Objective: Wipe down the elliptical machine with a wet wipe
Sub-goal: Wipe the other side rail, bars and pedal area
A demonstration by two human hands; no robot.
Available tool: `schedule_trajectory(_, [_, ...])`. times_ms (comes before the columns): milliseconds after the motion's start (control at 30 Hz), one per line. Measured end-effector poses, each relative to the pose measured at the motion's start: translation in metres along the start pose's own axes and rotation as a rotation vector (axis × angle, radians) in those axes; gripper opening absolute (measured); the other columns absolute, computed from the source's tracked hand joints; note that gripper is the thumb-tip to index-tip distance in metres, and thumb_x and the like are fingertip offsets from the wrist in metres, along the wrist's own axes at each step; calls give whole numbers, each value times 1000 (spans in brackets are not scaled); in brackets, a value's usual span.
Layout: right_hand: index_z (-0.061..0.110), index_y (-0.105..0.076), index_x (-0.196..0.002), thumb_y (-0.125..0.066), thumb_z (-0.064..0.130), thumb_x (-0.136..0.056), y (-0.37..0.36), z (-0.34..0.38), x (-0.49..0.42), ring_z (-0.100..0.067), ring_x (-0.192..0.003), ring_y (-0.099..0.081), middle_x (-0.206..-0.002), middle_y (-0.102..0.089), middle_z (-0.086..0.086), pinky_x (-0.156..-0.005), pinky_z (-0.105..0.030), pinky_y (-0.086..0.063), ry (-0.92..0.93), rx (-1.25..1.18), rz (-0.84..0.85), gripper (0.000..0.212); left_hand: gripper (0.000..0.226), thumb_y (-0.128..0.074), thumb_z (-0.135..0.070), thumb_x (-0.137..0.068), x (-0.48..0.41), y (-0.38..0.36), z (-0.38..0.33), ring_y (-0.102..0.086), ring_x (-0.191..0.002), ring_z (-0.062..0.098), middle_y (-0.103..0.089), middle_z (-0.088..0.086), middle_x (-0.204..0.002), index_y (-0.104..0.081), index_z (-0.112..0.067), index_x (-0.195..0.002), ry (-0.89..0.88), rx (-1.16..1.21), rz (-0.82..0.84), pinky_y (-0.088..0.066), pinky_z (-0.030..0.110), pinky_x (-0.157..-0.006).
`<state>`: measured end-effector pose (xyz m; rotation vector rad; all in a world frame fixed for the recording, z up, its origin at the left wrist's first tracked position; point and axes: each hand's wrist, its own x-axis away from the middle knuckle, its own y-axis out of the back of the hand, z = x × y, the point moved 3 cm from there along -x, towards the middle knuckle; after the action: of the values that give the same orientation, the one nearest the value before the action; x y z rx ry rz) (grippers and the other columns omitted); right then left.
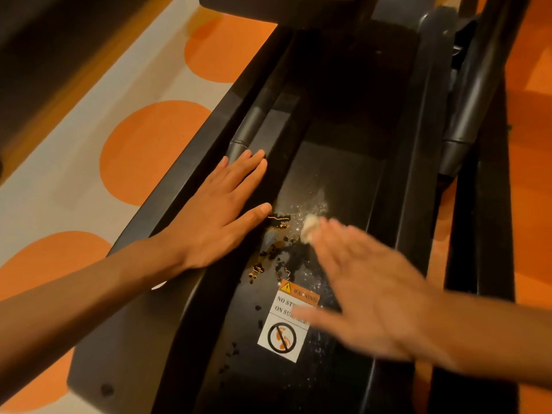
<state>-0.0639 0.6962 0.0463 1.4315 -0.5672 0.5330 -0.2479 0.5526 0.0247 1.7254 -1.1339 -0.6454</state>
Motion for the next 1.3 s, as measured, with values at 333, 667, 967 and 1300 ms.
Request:
schedule_trajectory(333, [19, 33, -153, -7, 97, -77, -6, 14, -1, -23, -147, 38, -158, 43, -4, -120, -36, 23, 162, -103, -47, 116, 76, -23, -59, -104, 1, 0, -2, 9, -159, 3, -2, -5, -175, -12, -16, -166, -4, 6, 4, 12, 26, -127])
schedule_trajectory(667, [18, 18, -161, 5, 96, -76, 25, -59, -53, -13, -156, 16, -169, 20, -2, -128, -37, 6, 3, -52, -266, 116, 74, -22, -58, -105, 1, 0, -2, 7, -159, 3, -5, -5, -175, -14, -15, -165, 2, 24, -3, 11, 24, -127])
schedule_trajectory(967, [16, 31, -154, -12, 98, -78, -6, 36, -13, -21, -145, 41, -157, 43, -4, -118, -33, 28, 263, -152, -165, 121, 68, -19, -54, -106, 1, 0, -1, -1, -159, 4, -15, -8, -173, -24, -20, -164, 34, 26, -69, 12, 34, -129])
schedule_trajectory(1300, [16, 8, -163, -4, 98, -79, 28, -53, -59, -17, -158, 5, -172, 7, -5, -124, -34, 5, 26, -12, -364, 118, 67, -19, -53, -106, 2, 0, -1, 0, -159, 3, -15, -9, -173, -25, -21, -164, 48, 60, -70, 8, 35, -130])
